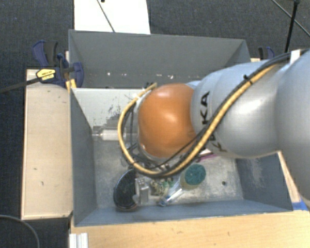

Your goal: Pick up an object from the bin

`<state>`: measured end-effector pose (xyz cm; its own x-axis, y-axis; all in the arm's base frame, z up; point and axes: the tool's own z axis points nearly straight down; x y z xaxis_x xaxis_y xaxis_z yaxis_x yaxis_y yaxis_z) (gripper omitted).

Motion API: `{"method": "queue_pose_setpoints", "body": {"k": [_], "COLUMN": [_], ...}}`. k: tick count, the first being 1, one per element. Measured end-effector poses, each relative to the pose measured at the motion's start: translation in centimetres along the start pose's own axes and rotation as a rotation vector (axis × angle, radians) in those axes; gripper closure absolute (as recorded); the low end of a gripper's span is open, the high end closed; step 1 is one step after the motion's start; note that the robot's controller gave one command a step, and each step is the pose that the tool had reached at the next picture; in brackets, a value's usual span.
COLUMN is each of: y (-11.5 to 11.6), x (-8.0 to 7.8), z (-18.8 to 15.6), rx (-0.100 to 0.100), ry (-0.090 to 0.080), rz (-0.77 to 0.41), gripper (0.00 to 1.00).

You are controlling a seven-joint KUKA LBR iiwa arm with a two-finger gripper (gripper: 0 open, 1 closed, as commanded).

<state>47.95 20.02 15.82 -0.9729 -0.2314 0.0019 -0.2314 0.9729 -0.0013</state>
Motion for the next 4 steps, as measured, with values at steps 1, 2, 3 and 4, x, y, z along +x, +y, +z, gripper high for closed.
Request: {"method": "queue_pose_setpoints", "body": {"k": [1, 2, 3, 4], "y": [-0.5, -0.4, -0.7, -3.9], "x": [-0.6, -0.6, -2.0, -0.6], "z": [8.8, 8.7, -8.6, -5.1], "rx": [-0.001, -0.002, 0.001, 0.0], "ry": [-0.001, -0.001, -0.014, -0.002], "rz": [-0.524, -0.516, -0.551, -1.096], "gripper": [0.0, 1.0, 1.0, 1.0]}}
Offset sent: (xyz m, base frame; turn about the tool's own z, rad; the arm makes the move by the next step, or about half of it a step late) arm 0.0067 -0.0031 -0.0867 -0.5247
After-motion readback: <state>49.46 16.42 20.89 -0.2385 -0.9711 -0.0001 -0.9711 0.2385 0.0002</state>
